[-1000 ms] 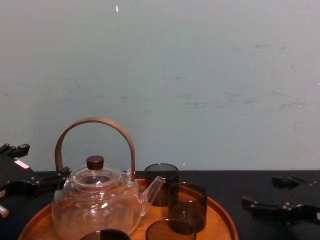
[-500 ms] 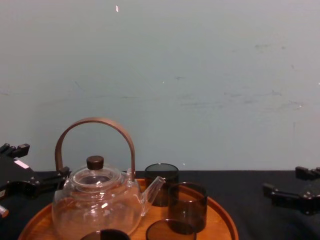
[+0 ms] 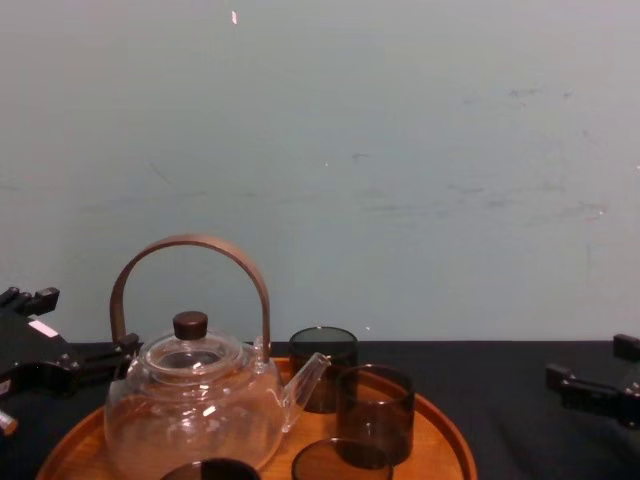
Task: Pick up the glass from the table and place it on the tray.
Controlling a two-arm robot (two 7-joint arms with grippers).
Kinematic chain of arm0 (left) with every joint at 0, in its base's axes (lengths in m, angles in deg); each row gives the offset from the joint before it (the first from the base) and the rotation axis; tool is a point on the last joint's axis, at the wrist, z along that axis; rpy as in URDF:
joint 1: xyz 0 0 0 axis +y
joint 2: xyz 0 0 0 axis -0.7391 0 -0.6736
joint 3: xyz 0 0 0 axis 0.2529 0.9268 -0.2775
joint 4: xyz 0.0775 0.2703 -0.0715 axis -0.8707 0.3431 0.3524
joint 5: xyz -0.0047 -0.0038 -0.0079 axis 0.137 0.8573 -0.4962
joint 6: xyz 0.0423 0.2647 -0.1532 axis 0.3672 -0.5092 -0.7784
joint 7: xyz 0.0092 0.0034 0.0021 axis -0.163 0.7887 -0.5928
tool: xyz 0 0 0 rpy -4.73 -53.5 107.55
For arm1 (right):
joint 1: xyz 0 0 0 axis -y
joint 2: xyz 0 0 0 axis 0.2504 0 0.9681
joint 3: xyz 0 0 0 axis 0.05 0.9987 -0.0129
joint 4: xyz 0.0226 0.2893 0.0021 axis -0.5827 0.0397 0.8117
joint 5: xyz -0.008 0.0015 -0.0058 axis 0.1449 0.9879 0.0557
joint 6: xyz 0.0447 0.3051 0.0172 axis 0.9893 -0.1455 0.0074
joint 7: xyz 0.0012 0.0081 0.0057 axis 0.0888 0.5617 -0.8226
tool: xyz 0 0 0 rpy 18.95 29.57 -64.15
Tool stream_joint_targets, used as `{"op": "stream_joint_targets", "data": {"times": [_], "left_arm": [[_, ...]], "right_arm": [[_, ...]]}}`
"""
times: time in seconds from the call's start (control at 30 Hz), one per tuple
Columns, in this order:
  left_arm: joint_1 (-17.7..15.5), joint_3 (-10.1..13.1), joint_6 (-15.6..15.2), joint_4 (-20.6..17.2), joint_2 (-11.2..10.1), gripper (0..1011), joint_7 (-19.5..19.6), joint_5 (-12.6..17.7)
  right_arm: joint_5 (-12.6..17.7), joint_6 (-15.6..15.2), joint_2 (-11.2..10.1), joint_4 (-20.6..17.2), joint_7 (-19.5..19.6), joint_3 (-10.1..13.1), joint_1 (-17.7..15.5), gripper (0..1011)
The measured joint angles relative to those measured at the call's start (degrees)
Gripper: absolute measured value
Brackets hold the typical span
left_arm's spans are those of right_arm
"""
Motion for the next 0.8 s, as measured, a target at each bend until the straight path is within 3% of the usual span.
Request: {"op": "stream_joint_targets", "data": {"times": [0.8], "left_arm": [[0.0, 0.0, 0.0, 0.0, 0.0, 1009, 0.0, 0.0]], "right_arm": [[-0.1, 0.1, 0.0, 0.1, 0.1, 0.0, 0.0, 1002]]}}
